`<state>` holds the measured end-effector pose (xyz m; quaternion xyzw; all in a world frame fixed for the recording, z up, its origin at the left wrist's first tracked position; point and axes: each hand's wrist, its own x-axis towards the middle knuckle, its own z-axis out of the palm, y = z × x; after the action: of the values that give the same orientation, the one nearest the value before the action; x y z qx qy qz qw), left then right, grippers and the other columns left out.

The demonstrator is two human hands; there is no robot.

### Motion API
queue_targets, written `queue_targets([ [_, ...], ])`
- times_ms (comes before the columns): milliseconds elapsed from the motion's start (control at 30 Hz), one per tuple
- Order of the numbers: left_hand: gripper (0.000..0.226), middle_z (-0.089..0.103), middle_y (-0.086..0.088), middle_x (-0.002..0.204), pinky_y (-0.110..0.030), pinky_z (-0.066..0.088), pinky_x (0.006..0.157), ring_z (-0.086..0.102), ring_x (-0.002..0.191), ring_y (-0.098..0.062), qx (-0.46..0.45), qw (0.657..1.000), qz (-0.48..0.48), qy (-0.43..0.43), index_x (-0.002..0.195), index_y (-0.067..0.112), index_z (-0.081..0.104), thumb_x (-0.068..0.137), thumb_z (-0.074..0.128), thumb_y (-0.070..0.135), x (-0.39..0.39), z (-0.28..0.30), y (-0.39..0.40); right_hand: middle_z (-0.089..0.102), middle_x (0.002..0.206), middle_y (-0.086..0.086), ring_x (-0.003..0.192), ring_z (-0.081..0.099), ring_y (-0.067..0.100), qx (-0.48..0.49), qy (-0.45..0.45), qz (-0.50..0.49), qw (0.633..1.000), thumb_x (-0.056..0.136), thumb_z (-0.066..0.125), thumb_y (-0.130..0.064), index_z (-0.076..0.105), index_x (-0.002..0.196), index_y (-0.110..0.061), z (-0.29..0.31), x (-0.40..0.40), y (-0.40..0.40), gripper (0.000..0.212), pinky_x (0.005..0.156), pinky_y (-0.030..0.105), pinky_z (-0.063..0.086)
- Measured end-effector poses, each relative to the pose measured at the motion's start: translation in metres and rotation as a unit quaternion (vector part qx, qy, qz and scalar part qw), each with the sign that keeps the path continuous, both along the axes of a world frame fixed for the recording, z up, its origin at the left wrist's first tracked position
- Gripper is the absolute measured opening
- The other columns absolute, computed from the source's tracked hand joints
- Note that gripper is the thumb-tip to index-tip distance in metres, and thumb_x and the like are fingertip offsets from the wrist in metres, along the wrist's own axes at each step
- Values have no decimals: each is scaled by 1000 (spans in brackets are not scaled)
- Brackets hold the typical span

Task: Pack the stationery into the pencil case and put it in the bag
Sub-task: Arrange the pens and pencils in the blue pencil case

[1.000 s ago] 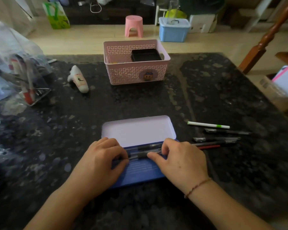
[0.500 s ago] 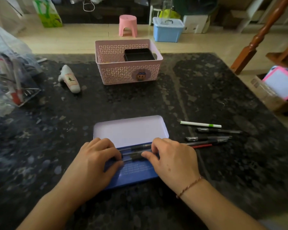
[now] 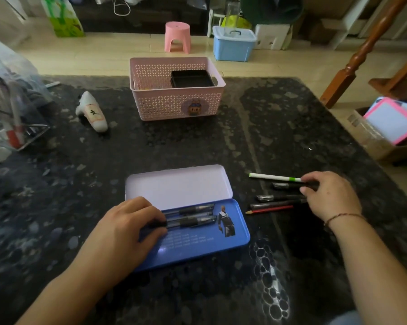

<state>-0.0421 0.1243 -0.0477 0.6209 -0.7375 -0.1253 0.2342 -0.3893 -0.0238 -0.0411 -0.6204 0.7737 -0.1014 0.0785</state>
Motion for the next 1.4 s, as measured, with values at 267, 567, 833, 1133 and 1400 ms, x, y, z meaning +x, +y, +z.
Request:
queue_targets([
  [267, 21, 58, 19, 89, -27, 55, 72, 59, 78, -2, 5, 999, 20, 39, 98, 31, 69, 78, 77, 32, 0, 4, 3, 68, 90, 2, 97, 57, 28, 7, 62, -15, 998, 79, 73, -26, 68, 89, -27, 6, 6, -2, 11, 75, 35, 46],
  [567, 17, 60, 13, 93, -25, 52, 73, 59, 79, -8, -58, 991, 100, 72, 96, 23, 72, 88, 64, 11, 19, 8, 1, 63, 91, 6, 100, 50, 33, -51, 70, 67, 994, 81, 69, -21, 63, 85, -33, 25, 20, 8, 14, 87, 52, 45],
  [833, 21, 60, 15, 90, -15, 48, 68, 59, 73, -7, -34, 990, 101, 93, 96, 25, 70, 88, 64, 7, 26, 12, 1, 65, 84, -17, 83, 58, 2, -43, -200, 437, 876, 68, 81, -20, 69, 83, -28, 22, 146, 108, 21, 79, 26, 48],
  [1133, 22, 62, 15, 101, -37, 55, 82, 60, 92, -9, 19, 996, 39, 82, 103, 27, 70, 89, 65, 11, 23, 8, 3, 64, 85, -16, 83, 49, 12, -106, -92, 455, 879, 67, 77, -35, 68, 79, -31, 1, 162, 107, 16, 69, 29, 34],
  [1400, 28, 58, 23, 103, -37, 51, 88, 56, 98, -4, 32, 998, -20, 51, 103, 40, 65, 77, 74, 39, 19, 12, 2, 60, 78, -15, 79, 49, 13, -100, -87, 429, 894, 71, 70, -38, 66, 74, -30, 0, 154, 100, 10, 67, 33, 40],
])
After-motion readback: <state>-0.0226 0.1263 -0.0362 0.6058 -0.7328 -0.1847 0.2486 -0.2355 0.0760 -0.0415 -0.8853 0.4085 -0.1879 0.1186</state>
